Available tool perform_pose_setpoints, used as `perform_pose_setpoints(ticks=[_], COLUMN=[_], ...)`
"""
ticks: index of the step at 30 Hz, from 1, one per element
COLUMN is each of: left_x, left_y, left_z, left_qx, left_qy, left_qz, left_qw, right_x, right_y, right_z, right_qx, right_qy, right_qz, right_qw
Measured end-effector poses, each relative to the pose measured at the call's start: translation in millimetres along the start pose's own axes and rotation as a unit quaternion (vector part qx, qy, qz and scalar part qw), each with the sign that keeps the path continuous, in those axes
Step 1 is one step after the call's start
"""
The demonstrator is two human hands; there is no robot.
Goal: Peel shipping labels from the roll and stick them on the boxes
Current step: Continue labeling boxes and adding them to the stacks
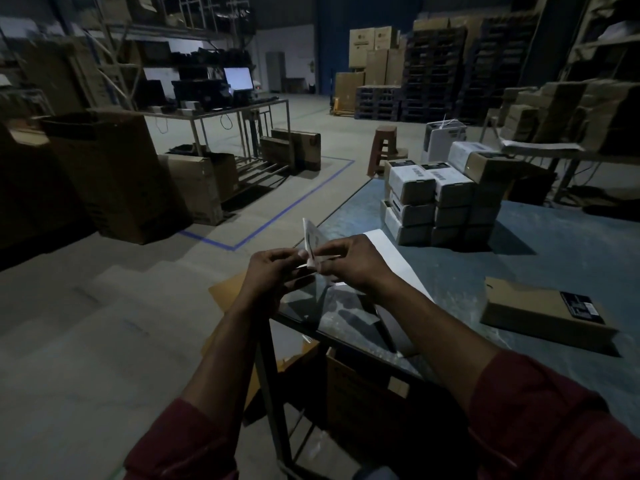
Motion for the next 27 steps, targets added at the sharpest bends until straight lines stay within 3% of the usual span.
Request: perform_pose_setpoints(ticks=[12,27], left_x=[3.9,7.6], left_y=[-5.4,-5.1], left_z=[11.8,4.2], left_qx=[0.075,0.011], left_qy=[0.052,0.008], left_qz=[-0.014,-0.01], left_qw=[0.996,1.0], right_x=[-1.9,11.2], right_y=[0.1,1.0], right_z=[-5.8,14.5], right_qx=[0.021,0.103], right_qy=[0.029,0.103], right_qz=[-0.011,-0.048], right_qw=[0.999,0.988])
Point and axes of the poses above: each hand's wrist, its own x-axis away from the middle knuckle, its own y-axis out of the back of the hand, z = x × y, the point moved 9 cm from there along -x, towards the middle knuckle, and after that the axes turned 11 degrees about -x, right-handed, at the moved point
